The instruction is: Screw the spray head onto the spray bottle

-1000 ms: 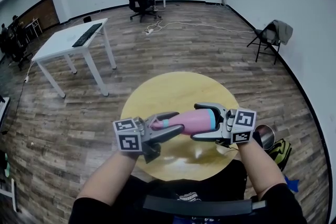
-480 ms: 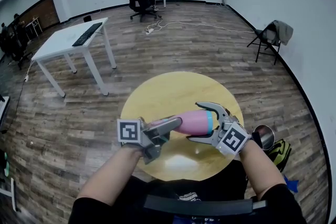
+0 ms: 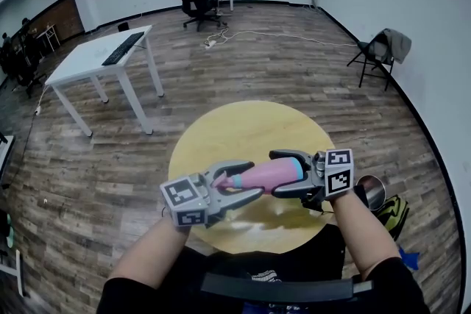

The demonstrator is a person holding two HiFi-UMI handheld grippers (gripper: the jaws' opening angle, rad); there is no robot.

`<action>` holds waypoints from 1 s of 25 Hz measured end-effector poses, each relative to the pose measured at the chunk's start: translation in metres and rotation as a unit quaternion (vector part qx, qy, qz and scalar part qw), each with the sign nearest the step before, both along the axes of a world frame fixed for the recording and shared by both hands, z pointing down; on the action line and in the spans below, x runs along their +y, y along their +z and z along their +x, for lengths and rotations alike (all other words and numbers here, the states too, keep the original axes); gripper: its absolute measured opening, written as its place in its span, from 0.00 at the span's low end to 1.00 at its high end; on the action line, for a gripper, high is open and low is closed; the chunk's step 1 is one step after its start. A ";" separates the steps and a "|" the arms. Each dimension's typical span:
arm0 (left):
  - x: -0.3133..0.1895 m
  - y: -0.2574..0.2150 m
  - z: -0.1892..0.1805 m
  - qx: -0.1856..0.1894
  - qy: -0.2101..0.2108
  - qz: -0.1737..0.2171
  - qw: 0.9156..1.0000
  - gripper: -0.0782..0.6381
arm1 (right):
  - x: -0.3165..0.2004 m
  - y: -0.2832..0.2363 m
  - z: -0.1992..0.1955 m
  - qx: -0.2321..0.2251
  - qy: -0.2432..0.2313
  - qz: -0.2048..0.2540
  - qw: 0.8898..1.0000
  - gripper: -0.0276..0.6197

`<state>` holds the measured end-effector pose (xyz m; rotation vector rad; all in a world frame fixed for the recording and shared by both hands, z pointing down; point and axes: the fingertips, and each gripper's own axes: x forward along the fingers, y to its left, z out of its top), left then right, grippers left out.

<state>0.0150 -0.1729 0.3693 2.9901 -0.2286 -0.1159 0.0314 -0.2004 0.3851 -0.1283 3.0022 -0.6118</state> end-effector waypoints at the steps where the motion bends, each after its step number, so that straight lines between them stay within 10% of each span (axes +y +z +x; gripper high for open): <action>1: 0.000 0.001 0.000 -0.001 0.000 -0.002 1.000 0.54 | 0.001 0.002 -0.001 0.008 -0.002 0.005 1.000 0.87; 9: -0.008 -0.005 0.000 0.037 0.017 -0.089 0.995 0.55 | 0.002 -0.013 0.006 -0.004 0.041 0.079 0.996 0.81; 16: -0.021 0.000 -0.002 0.097 0.042 -0.225 0.969 0.55 | 0.010 -0.011 0.006 0.060 0.068 0.210 0.974 0.80; 19: -0.027 0.009 -0.002 0.103 0.046 -0.286 0.952 0.55 | 0.014 0.007 0.004 0.145 0.069 0.294 0.942 0.80; 23: -0.039 0.028 -0.005 0.103 0.034 -0.364 0.925 0.55 | 0.008 0.031 0.002 0.260 0.094 0.420 0.864 0.80; 25: -0.039 0.028 -0.004 0.108 0.031 -0.377 0.919 0.55 | 0.008 0.030 0.002 0.248 0.098 0.429 0.863 0.80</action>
